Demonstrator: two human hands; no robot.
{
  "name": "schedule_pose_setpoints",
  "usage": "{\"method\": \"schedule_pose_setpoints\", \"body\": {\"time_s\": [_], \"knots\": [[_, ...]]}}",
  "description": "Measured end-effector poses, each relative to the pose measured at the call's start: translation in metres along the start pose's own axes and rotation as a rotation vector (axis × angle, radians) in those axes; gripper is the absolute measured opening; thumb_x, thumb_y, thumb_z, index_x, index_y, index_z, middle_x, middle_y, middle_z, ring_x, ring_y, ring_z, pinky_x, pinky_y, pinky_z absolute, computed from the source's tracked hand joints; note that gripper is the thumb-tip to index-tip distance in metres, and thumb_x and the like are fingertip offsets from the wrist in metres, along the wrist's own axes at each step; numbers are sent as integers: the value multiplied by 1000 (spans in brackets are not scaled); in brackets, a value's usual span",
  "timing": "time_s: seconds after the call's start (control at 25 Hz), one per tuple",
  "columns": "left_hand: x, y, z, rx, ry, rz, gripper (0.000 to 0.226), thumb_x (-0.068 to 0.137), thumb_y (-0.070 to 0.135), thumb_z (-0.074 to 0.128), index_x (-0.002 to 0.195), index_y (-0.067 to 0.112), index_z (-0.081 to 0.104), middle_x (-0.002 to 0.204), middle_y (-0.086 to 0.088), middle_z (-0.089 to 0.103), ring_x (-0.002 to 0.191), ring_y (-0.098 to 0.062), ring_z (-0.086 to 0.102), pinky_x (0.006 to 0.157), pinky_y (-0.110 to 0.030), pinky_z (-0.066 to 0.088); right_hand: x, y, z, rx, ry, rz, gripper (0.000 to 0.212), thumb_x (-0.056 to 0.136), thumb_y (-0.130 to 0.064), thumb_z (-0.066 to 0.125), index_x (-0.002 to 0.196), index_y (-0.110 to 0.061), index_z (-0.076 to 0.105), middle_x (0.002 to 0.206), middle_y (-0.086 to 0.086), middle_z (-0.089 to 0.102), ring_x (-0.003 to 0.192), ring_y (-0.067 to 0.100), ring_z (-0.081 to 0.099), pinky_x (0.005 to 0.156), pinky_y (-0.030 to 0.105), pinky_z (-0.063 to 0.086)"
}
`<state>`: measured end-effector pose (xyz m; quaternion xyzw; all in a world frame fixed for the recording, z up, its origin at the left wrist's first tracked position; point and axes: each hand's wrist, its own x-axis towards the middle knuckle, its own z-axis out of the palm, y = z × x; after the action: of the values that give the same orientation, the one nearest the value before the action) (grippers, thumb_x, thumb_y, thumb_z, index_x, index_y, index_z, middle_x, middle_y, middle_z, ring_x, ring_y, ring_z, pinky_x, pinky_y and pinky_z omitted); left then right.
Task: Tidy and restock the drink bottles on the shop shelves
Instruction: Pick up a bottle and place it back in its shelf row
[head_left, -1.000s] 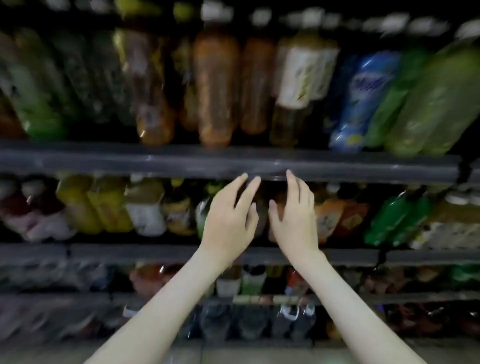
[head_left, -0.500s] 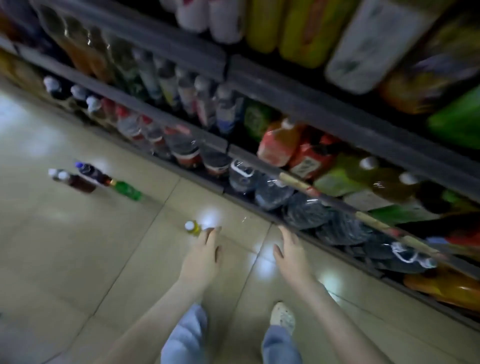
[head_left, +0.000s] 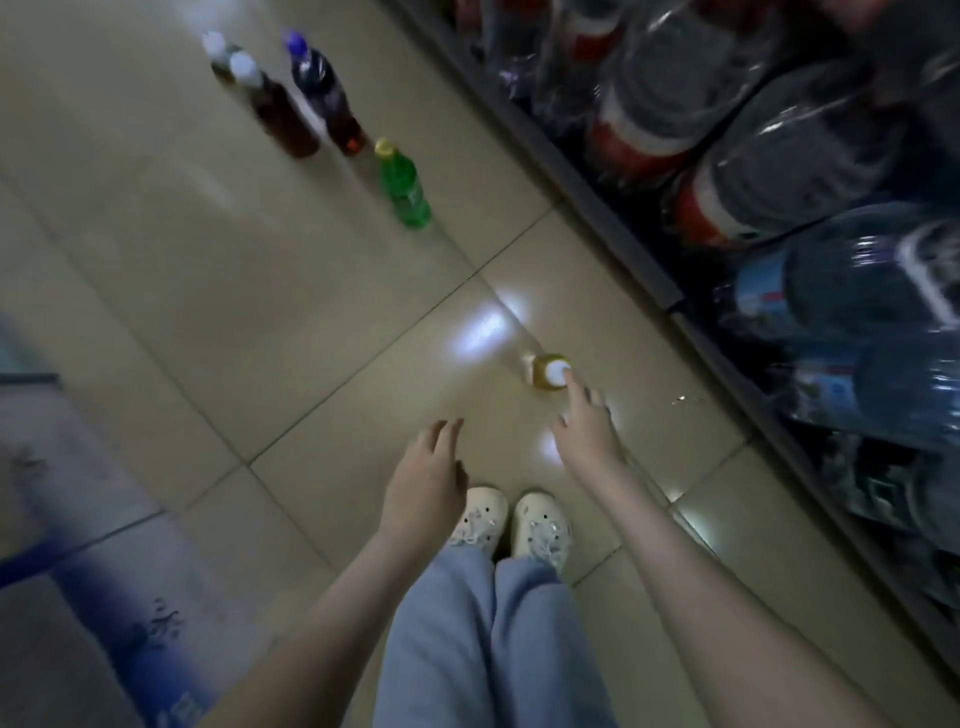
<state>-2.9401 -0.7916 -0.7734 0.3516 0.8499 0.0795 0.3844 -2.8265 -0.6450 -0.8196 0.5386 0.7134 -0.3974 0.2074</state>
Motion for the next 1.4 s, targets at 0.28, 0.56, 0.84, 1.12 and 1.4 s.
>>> {"method": "schedule_pose_setpoints", "body": {"time_s": [0.28, 0.56, 0.84, 1.12, 1.4], "knots": [[91, -3, 72, -126, -3, -42, 54, 93, 13, 49, 145, 12, 32, 143, -7, 37, 125, -26, 42, 96, -35, 42, 120, 44, 49, -281, 1, -129, 40, 94, -22, 54, 132, -14, 43, 118, 21, 48, 109, 38, 52, 85, 38, 44], [33, 61, -19, -168, -100, 58, 60, 89, 14, 55, 145, 22, 33, 142, -4, 41, 126, -25, 42, 98, -35, 40, -15, 13, -89, 13, 127, -242, 19, 86, -30, 65, 101, -20, 60, 97, 3, 63, 89, 26, 58, 69, 31, 41], [-82, 204, -261, 15, -211, 462, 67, 67, 41, 78, 121, 25, 41, 108, 1, 57, 96, -20, 56, 75, -27, 44, -257, -101, -343, 329, 131, -564, 28, 81, -31, 70, 106, -36, 58, 103, -17, 62, 84, 9, 61, 73, 25, 48], [-159, 289, -416, -279, -56, 478, 51, 55, 52, 63, 93, 26, 41, 92, 1, 61, 83, -20, 57, 69, -31, 46, -336, -206, -384, 822, 264, -439, 65, 73, -25, 81, 124, -35, 42, 112, -4, 65, 99, 13, 66, 85, 37, 54], [-170, 285, -582, -179, -39, 732, 57, 58, 63, 69, 100, 33, 45, 102, 7, 58, 91, -12, 60, 80, -38, 53, -387, -345, -443, 1011, 368, -540, 45, 79, -12, 74, 113, -22, 47, 105, 10, 70, 82, 17, 72, 59, 24, 55]]}}
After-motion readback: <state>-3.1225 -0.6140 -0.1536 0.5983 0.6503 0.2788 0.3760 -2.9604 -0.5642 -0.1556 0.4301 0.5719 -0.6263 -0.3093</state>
